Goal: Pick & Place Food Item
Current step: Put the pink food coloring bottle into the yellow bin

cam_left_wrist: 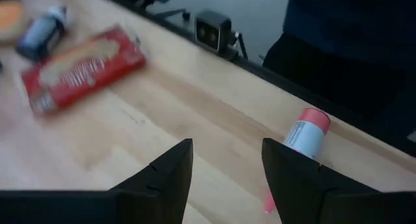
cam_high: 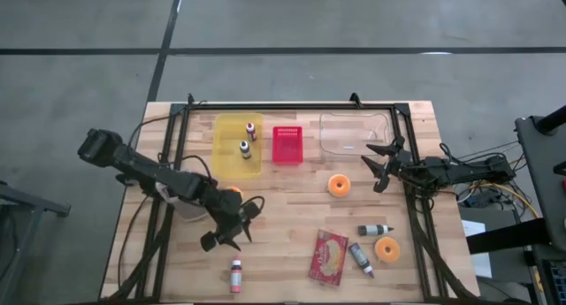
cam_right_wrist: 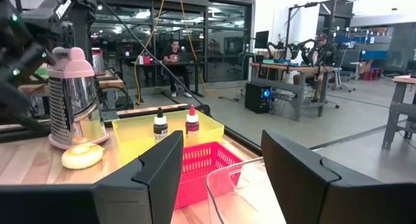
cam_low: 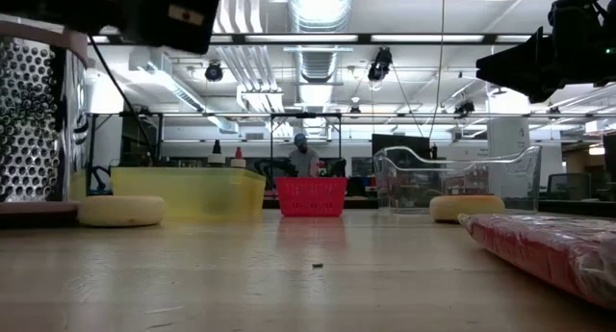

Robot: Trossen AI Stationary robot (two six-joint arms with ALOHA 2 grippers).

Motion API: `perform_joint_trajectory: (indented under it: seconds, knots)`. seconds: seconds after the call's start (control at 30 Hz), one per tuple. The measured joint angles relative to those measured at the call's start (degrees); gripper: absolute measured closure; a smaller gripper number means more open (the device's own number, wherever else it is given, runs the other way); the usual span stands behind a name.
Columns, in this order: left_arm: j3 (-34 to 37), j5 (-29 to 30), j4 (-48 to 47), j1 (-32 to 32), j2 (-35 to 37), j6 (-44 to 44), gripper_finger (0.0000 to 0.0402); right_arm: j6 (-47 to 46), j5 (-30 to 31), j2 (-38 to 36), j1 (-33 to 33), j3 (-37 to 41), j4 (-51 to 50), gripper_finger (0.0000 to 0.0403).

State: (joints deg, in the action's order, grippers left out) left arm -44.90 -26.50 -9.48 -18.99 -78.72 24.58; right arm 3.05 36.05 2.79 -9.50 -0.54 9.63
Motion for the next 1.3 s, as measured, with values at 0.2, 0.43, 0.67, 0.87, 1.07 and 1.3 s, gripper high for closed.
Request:
perform_joint_trajectory:
  seconds: [0.2,0.43,0.67,0.87,1.07,1.3]
  knots:
    - [-2.8,-15.5,-0.5,8.0,0.0,8.1,0.0211,0.0,0.0,0.0,0.0,0.0,0.0,0.0199]
    - [-1.8,-25.6,0.2,18.2,-2.7,12.1,0.0211,0.0,0.0,0.0,0.0,0.0,0.0,0.0199]
    - [-2.4,-38.2,1.5,22.4,-12.2,17.9,0.0211,0.0,0.0,0.0,0.0,0.0,0.0,0.0199]
    - [-2.7,-45.0,1.2,23.0,-18.9,22.7,0.0211,0.0,0.0,0.0,0.0,0.0,0.0,0.0199]
    - [-2.3,-41.6,0.6,23.1,-19.7,26.2,0.0211,0.0,0.0,0.0,0.0,0.0,0.0,0.0199]
    - [0.8,-36.4,0.1,22.6,-19.7,24.0,0.0211,0.0,0.0,0.0,0.0,0.0,0.0,0.0199]
